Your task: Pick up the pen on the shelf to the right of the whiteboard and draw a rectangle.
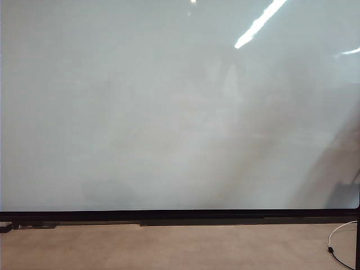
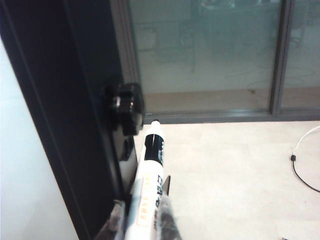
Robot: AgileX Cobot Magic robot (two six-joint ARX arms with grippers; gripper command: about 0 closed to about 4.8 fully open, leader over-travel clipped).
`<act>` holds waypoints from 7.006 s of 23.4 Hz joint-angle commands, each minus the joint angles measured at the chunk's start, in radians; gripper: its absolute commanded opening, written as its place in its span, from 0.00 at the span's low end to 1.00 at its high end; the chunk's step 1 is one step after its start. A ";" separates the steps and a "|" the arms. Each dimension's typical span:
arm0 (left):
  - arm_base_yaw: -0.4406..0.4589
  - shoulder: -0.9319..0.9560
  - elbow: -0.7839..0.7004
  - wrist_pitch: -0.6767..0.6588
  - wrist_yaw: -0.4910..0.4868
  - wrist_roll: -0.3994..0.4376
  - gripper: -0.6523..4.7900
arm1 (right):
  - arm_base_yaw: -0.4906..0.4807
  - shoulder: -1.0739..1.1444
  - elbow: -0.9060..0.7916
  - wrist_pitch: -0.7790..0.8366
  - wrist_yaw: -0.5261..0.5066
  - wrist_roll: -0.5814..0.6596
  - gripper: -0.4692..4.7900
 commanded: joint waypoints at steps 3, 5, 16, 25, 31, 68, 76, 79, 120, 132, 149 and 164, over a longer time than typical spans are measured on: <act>0.000 0.000 0.002 0.010 0.000 0.001 0.11 | -0.036 -0.020 0.003 0.045 -0.018 0.002 0.08; 0.000 0.000 0.002 0.010 0.000 0.001 0.11 | -0.053 -0.034 0.003 0.043 -0.009 0.001 0.08; 0.000 0.000 0.002 0.010 0.001 0.001 0.11 | -0.111 -0.260 -0.088 -0.085 0.171 -0.006 0.08; 0.000 0.000 0.002 0.009 0.000 0.001 0.11 | -0.042 -0.736 -0.285 -0.357 0.366 -0.049 0.08; 0.000 0.000 0.002 0.009 0.003 0.001 0.11 | 0.192 -1.062 -0.350 -0.669 0.527 -0.134 0.08; 0.000 0.000 0.002 0.009 0.003 0.001 0.11 | 1.169 -0.744 -0.124 -0.964 0.917 -0.417 0.08; 0.000 0.000 0.002 0.010 0.003 0.001 0.11 | 1.171 -0.723 -0.042 -1.130 0.898 -0.546 0.08; 0.000 0.000 0.002 0.009 0.003 0.001 0.11 | 1.181 -0.686 -0.017 -1.158 0.898 -0.583 0.08; 0.000 0.000 0.002 0.010 0.003 0.001 0.11 | 1.168 -0.457 0.180 -1.058 1.021 -0.671 0.08; 0.000 0.000 0.002 0.010 0.003 0.001 0.11 | 1.170 -0.475 0.182 -1.029 1.041 -0.684 0.08; 0.000 0.000 0.002 0.009 0.003 0.001 0.11 | 1.186 -0.512 0.245 -1.056 1.071 -0.744 0.08; 0.000 0.000 0.002 0.010 0.003 0.001 0.11 | 1.213 -0.547 0.245 -1.063 1.103 -0.762 0.08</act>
